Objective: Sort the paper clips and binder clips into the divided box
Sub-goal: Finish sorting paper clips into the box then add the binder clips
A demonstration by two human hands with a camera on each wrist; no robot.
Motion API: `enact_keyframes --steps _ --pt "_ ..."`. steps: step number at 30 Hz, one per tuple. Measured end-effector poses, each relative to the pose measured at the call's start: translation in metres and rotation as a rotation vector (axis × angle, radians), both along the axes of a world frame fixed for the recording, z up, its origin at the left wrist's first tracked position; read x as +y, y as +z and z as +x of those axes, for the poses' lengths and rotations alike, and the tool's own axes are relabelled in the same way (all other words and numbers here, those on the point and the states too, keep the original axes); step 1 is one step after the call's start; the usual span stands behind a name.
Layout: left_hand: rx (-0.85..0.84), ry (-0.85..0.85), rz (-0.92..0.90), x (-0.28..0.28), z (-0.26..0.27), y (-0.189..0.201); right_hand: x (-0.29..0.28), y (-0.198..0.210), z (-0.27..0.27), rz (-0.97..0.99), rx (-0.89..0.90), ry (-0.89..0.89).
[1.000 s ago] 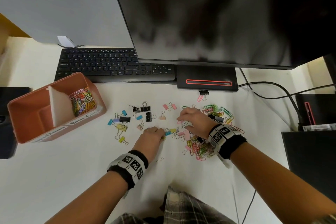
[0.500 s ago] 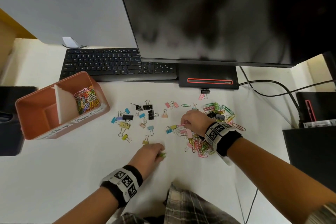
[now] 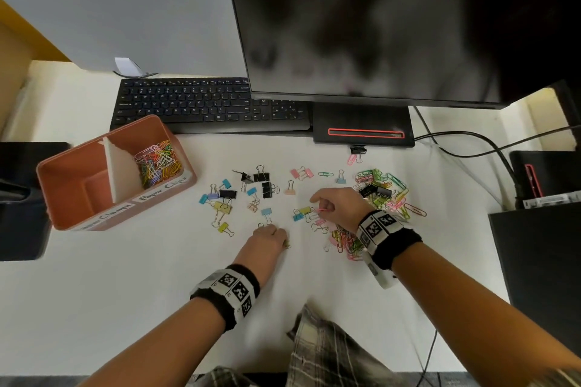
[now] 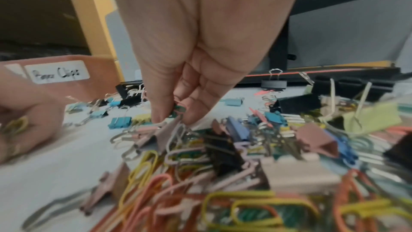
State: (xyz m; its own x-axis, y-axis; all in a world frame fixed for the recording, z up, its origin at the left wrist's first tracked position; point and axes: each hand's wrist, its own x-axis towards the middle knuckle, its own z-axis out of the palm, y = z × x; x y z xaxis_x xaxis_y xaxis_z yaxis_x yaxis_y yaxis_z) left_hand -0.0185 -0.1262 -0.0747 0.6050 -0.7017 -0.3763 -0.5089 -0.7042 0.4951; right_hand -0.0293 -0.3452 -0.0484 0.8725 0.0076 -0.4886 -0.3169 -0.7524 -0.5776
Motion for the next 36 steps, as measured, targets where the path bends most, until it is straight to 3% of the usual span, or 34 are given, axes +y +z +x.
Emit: enact_keyframes --steps 8,21,31,36 --pt "-0.051 -0.009 -0.018 0.005 0.0 -0.011 0.02 -0.001 0.006 -0.141 0.07 0.12" --pt "-0.114 -0.013 -0.087 0.011 -0.002 -0.016 0.027 0.0 0.009 -0.152 0.094 -0.033" --pt "-0.052 -0.038 -0.024 0.01 0.001 -0.016 0.029 0.005 0.012 -0.169 0.139 0.055" --pt "0.031 0.274 -0.264 0.022 0.026 0.041 0.044 0.035 0.028 -0.135 -0.002 0.081"
